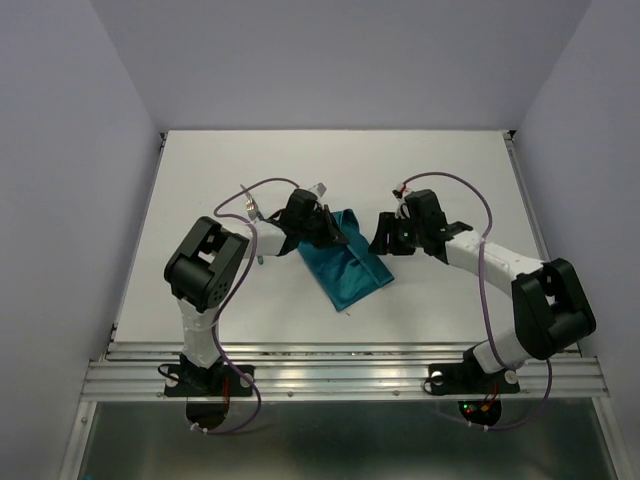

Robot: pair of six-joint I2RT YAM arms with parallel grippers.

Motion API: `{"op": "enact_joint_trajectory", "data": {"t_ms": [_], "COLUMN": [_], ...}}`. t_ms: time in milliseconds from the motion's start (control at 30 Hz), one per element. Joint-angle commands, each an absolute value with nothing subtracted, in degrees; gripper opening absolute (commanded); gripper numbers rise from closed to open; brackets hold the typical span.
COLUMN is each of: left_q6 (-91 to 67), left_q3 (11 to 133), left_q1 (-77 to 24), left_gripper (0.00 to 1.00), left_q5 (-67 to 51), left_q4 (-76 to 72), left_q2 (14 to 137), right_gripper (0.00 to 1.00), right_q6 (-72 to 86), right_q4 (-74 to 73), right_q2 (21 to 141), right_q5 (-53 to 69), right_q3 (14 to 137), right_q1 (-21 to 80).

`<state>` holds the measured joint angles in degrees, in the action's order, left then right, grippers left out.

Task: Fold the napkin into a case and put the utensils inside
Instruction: Fold the 2/3-rectangle-folded napkin at the center of the board.

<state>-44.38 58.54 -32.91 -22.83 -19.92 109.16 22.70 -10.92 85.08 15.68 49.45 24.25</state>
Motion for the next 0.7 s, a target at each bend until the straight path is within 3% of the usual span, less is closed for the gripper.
{"op": "enact_joint_trajectory", "data": {"t_ms": [0,133,467,667], "left_q6": [-43.1,-43.0,-42.5,-41.1], "left_q3": [58.5,58.4,58.6,57.8], "left_q1": [-32.0,-31.5,-29.8,-29.4], "left_gripper": [0.00,0.00,0.00,0.00], "left_q5": [-24.3,-24.7,-26.3,-27.0], "left_q4": [-20.6,-20.6,-19.6,-19.5], "left_q2": [104.9,104.6,105.8,107.7], "right_gripper": [0.52,0.46,0.45,0.32], "right_q6": [22.3,22.4,23.1,25.0], "right_q4": [-12.6,-13.7,-17.1,-15.3], "right_q2": [82.6,83.3,87.5,90.3], "right_q5": [14.9,14.7,13.5,12.3], "right_q3": [52.7,54.0,56.2,55.7], "right_q1": [25.1,25.7,27.9,27.9]}}
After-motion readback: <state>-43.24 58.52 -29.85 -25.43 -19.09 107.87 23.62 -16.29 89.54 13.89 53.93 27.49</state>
